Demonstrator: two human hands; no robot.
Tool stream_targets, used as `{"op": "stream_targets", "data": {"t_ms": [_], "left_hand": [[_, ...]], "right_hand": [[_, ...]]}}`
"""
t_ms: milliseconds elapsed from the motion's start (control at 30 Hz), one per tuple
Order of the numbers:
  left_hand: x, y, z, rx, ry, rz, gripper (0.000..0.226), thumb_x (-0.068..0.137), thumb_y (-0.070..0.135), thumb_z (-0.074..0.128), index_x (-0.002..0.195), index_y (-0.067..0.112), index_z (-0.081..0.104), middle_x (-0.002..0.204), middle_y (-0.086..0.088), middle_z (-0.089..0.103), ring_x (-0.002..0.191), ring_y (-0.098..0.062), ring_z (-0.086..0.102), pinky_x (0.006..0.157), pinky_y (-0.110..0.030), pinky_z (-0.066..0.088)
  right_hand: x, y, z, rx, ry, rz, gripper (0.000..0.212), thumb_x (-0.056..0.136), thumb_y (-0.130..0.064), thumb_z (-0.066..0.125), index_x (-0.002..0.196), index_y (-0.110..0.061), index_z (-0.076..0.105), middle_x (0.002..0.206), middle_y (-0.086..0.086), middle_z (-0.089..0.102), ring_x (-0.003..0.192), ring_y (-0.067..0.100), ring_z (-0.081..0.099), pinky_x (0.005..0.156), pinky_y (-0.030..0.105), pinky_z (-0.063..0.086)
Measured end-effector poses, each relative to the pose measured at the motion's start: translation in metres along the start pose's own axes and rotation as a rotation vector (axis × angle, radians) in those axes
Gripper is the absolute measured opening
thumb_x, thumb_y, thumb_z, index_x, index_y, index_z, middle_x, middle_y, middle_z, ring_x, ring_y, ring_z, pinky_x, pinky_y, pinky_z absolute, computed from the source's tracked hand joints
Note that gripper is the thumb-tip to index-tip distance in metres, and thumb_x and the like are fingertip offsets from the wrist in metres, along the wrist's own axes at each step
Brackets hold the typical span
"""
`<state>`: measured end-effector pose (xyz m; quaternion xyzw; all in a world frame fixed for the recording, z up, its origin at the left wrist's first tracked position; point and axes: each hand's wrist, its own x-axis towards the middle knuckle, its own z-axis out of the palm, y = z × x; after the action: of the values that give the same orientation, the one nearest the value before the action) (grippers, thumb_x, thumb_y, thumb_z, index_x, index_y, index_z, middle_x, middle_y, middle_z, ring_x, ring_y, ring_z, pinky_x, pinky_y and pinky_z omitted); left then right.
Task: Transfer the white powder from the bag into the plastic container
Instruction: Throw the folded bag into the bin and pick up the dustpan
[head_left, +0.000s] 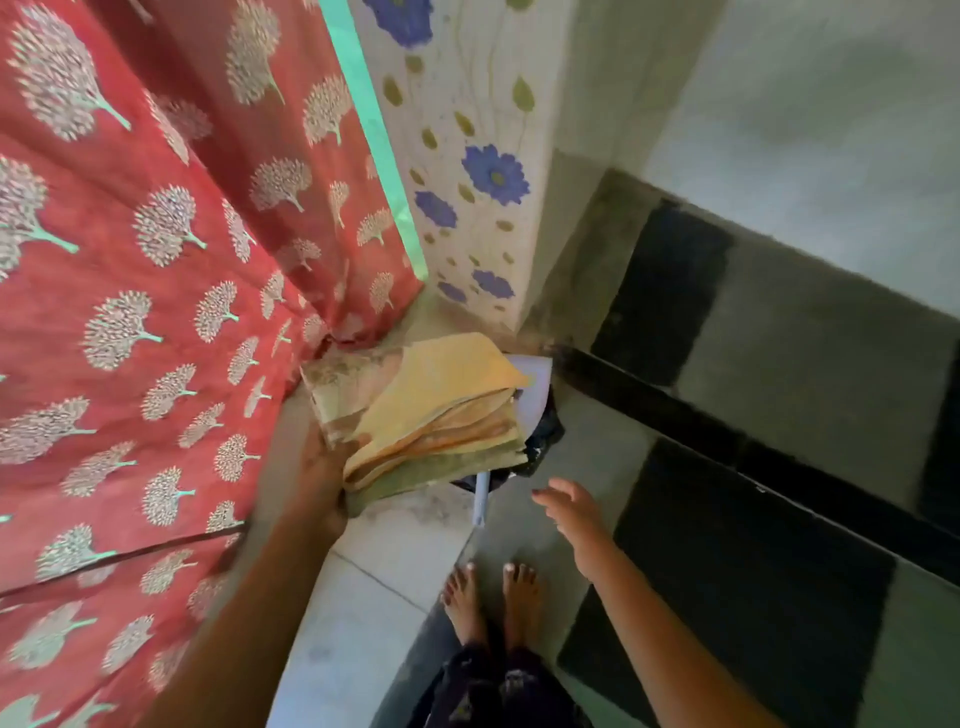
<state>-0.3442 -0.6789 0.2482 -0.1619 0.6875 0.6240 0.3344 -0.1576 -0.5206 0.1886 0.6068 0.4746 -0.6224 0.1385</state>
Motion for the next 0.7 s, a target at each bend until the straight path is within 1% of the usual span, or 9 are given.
{"op": "stream_targets", "data": {"t_ms": [167,267,333,400,467,500,567,600,700], "left_hand": [[0.073,-0.070,-0.019,-0.009,0.035,0.002,0.020,0.096,0.007,0.041,0.101,0.025,0.049,0.089,0.003,0.057,0.061,-0.012,0.066,0.037,-0.022,0.052],[0.104,-0.101,-0.039,-0.002,0.006,-0.014,0.021,0.085,0.018,0.061,0.100,0.030,0.051,0.093,0.002,0.060,0.057,-0.005,0.067,0.046,-0.026,0.053],[0.120,-0.117,-0.051,-0.019,-0.015,-0.007,0.063,0.059,0.031,0.082,0.113,0.028,0.050,0.103,-0.004,0.062,0.071,-0.012,0.069,0.054,-0.031,0.058],[0.132,-0.127,-0.057,-0.034,-0.029,-0.029,0.094,0.036,0.043,0.088,0.120,0.027,0.049,0.109,-0.005,0.063,0.083,-0.017,0.068,0.065,-0.034,0.061],[0.138,-0.133,-0.061,-0.053,-0.021,-0.052,0.110,0.026,0.050,0.090,0.124,0.024,0.049,0.113,-0.005,0.063,0.091,-0.020,0.066,0.073,-0.039,0.059],[0.140,-0.135,-0.062,-0.062,-0.013,-0.052,0.100,0.032,0.047,0.089,0.122,0.025,0.051,0.113,-0.004,0.062,0.090,-0.020,0.067,0.073,-0.040,0.059],[0.140,-0.137,-0.064,-0.093,0.002,-0.032,0.048,0.064,0.029,0.078,0.107,0.034,0.057,0.106,0.000,0.064,0.077,-0.013,0.070,0.063,-0.034,0.061],[0.140,-0.137,-0.065,-0.091,0.020,-0.024,0.033,0.075,0.019,0.068,0.102,0.035,0.057,0.102,0.003,0.064,0.072,-0.010,0.070,0.058,-0.031,0.060],[0.138,-0.131,-0.063,-0.084,0.038,-0.005,0.029,0.081,0.014,0.062,0.099,0.037,0.056,0.095,0.009,0.067,0.068,-0.008,0.069,0.051,-0.026,0.058]], "right_hand": [[0.095,0.044,0.054,-0.095,-0.076,0.096,0.076,0.081,-0.020,0.069,0.143,-0.004,0.028,0.146,0.016,0.039,0.132,0.029,0.042,0.105,0.036,0.038],[0.138,0.062,0.084,-0.119,-0.092,0.175,0.089,0.081,-0.031,0.070,0.148,-0.004,0.018,0.153,0.015,0.027,0.138,0.028,0.034,0.107,0.035,0.034],[0.163,0.068,0.100,-0.100,-0.086,0.222,0.086,0.081,-0.034,0.068,0.146,-0.003,0.022,0.151,0.016,0.030,0.132,0.027,0.041,0.101,0.033,0.037],[0.186,0.071,0.113,-0.073,-0.092,0.212,0.062,0.082,-0.034,0.067,0.127,0.001,0.045,0.121,0.018,0.057,0.099,0.022,0.056,0.085,0.032,0.040],[0.197,0.073,0.121,-0.096,-0.081,0.172,0.032,0.085,-0.033,0.064,0.084,-0.003,0.053,0.075,0.007,0.053,0.073,0.018,0.050,0.075,0.030,0.038],[0.199,0.074,0.122,-0.126,-0.070,0.165,0.036,0.086,-0.031,0.063,0.067,-0.007,0.045,0.065,0.005,0.045,0.066,0.018,0.046,0.071,0.028,0.037],[0.198,0.075,0.120,-0.155,-0.047,0.139,0.041,0.086,-0.026,0.063,0.059,-0.010,0.037,0.060,0.004,0.039,0.057,0.015,0.040,0.061,0.024,0.035],[0.197,0.077,0.118,-0.138,-0.032,0.119,0.033,0.084,-0.023,0.064,0.065,-0.007,0.044,0.065,0.005,0.045,0.062,0.016,0.045,0.060,0.024,0.035],[0.181,0.079,0.109,-0.051,0.018,0.062,0.018,0.083,-0.016,0.060,0.094,-0.003,0.054,0.083,0.006,0.056,0.080,0.024,0.055,0.066,0.032,0.043]]}}
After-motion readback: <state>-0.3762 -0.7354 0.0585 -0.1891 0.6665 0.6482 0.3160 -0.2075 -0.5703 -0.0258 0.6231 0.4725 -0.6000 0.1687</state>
